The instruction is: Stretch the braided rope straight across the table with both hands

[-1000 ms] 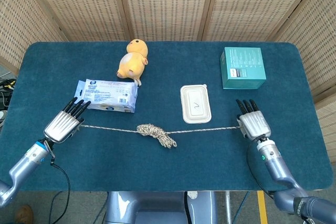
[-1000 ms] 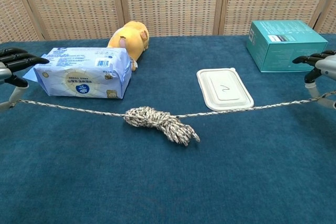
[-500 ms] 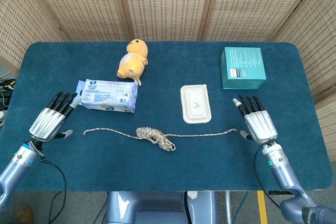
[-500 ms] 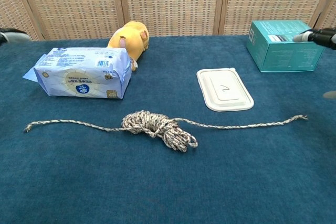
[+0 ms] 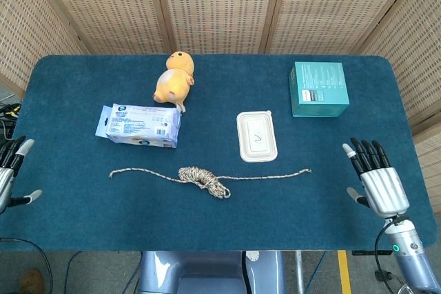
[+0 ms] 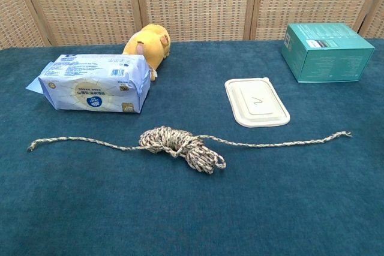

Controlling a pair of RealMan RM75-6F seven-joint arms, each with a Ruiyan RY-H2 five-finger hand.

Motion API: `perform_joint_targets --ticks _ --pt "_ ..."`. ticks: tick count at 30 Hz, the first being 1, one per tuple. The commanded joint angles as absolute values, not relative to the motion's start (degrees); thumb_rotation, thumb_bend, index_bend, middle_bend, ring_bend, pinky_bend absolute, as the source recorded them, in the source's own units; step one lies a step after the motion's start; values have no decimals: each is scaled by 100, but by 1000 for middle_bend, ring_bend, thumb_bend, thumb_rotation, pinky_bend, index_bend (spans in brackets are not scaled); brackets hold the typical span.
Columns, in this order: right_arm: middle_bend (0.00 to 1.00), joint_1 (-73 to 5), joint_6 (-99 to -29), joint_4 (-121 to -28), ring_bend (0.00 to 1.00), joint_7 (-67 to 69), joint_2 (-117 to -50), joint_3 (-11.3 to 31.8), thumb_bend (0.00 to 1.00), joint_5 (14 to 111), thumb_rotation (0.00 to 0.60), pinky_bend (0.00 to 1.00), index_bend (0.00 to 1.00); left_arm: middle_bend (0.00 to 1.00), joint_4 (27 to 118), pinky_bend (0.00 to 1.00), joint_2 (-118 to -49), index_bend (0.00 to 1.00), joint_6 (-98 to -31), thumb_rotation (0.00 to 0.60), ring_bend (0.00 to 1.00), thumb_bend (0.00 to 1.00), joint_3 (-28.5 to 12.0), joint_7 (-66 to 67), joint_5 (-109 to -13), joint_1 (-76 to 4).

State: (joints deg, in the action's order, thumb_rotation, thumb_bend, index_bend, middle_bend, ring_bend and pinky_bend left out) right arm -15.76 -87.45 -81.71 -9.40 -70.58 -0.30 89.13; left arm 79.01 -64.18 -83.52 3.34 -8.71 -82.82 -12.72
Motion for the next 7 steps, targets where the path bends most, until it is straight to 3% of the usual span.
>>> perform_joint_targets --ticks 1,7 --pt "0 -1382 -8991 -8203 0 -1250 -7017 -114 0 9114 600 0 0 0 7825 0 -6537 0 -8505 600 0 0 389 -1006 -8340 -1062" --pt "0 -1201 -9192 -8097 0 -1522 -6966 -174 0 9351 600 0 0 0 7689 0 -6696 0 -8828 600 0 0 327 -1158 -8495 -836"
